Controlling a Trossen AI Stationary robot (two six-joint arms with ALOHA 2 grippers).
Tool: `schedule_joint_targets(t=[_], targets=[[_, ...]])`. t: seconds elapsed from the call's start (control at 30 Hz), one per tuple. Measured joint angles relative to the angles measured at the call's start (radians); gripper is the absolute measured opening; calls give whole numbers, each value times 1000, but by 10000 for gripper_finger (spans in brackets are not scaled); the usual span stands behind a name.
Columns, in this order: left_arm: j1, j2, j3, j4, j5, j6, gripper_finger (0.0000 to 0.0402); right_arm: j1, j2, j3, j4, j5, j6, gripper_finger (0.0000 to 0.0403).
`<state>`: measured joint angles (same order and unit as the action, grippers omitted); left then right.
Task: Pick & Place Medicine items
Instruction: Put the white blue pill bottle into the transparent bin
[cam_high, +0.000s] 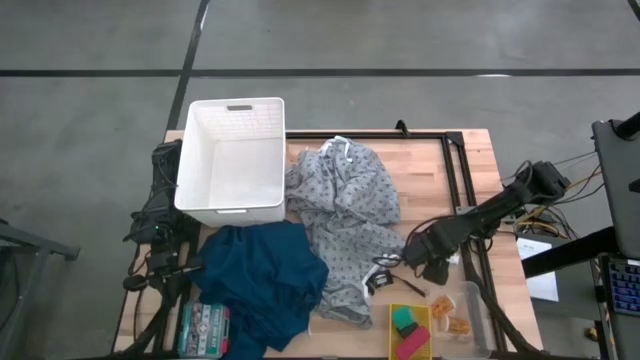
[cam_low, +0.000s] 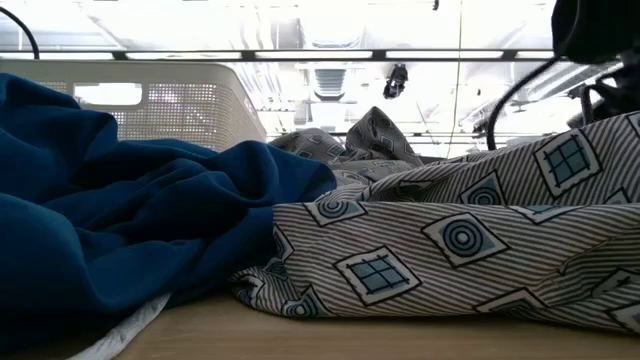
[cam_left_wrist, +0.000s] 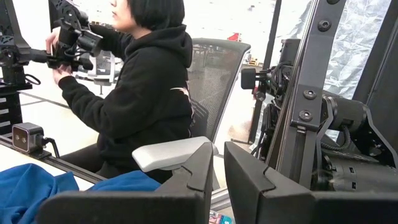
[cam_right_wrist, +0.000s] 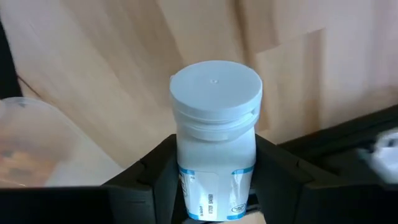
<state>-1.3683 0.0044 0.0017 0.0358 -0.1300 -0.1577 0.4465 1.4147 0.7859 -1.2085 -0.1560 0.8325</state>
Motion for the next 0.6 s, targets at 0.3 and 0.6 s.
schedule_joint_targets(t=[0.3, 0.6], targets=[[0, 0, 0, 0, 0, 0, 47, 0, -1, 158, -116, 120, -44, 167], [0, 0, 0, 0, 0, 0, 47, 0, -1, 350, -181, 186, -70, 168]])
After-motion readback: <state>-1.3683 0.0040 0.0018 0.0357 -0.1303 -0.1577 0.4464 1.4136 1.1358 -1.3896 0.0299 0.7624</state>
